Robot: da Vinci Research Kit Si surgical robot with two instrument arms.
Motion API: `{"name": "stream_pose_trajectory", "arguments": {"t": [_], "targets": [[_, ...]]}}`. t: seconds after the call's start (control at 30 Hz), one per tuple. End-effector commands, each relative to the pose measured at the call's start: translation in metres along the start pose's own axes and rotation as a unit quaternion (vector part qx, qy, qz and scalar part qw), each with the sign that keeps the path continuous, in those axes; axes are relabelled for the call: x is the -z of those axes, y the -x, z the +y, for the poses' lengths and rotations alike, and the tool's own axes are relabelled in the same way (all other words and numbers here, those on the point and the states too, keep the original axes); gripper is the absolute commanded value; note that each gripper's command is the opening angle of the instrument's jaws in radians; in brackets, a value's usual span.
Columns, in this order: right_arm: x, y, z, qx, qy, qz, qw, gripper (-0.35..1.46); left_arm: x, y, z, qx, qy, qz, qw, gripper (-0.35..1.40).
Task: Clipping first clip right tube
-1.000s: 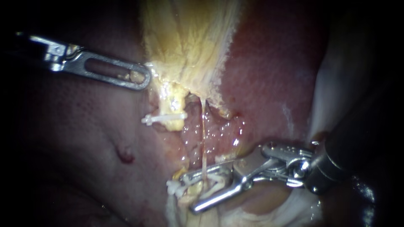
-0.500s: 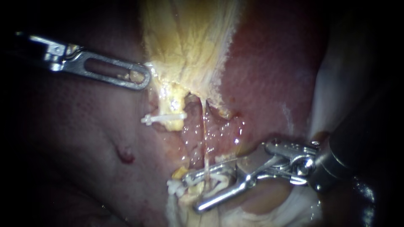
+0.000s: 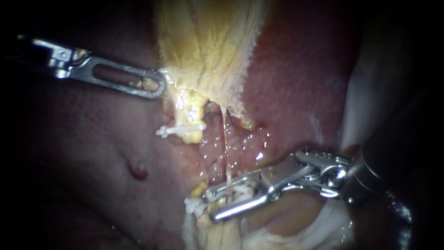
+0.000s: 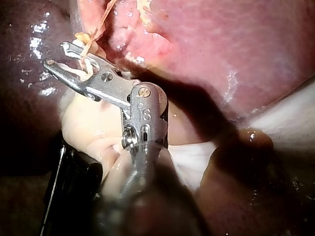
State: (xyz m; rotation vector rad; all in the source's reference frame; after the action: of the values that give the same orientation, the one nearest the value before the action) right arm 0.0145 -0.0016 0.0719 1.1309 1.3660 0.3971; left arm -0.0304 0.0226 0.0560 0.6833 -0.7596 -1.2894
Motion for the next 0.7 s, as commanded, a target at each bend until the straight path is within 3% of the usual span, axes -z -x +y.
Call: {"name": "stream_pose_trajectory", "arguments": {"t": [0.03,0.33,0.7], "targets": [[0.0,0.0,0.0,0.0,0.0,0.0,1.0,0.02,0.0,0.0,0.0,0.0,0.0,0.0,1.0,-0.35],[0.0004,0.0002,-0.0003,0.0,-0.001,-0.001,1.0,-0.35,0.0,0.0,0.0,0.0,0.0,0.0,1.0,-0.35],[0.0007,0.0003,-0.0004,-0.012,-0.002,-0.001,0.9999,-0.35,0.0,0.0,0.0001,0.0,0.0,0.0,1.0,-0.35]]}}
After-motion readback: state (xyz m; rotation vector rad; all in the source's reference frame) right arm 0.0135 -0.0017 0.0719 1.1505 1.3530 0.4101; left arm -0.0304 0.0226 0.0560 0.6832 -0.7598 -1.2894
